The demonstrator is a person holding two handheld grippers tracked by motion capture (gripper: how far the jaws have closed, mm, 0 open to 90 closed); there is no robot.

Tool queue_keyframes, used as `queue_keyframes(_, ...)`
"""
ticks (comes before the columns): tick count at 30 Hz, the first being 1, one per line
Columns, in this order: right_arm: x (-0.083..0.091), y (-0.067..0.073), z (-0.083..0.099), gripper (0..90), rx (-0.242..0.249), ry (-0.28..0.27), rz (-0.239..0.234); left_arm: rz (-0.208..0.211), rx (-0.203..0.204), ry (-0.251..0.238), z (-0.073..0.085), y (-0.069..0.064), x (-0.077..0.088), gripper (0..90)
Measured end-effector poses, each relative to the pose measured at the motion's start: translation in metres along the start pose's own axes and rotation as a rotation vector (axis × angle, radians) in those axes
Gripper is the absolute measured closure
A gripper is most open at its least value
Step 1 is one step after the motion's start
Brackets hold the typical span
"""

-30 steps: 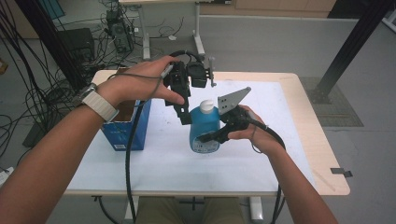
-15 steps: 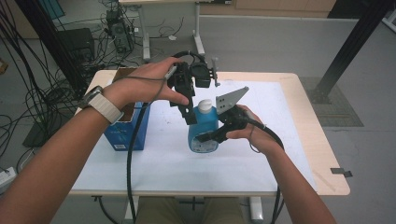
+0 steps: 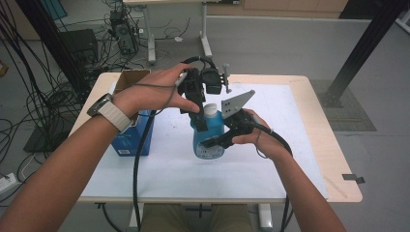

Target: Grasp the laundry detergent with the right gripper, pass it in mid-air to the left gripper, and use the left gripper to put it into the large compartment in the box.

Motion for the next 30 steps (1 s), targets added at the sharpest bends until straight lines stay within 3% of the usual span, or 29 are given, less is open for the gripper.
queue_keyframes(30, -0.0033, 0.0030, -0.0002, 43.8, -0.002, 0.010, -0.004, -0.003, 0.001, 0.001, -0.0031, -0.0007, -0.0023, 6.9)
Point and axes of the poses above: each handheld gripper's, and its own axes: x roughly backward along the jaws, z roughly out of its underside, y roughly to its left, the point moved 10 cm from there along -x, roughly forward along the jaws, and after that the axes turned 6 degrees about -y, right-handed, at the moved point
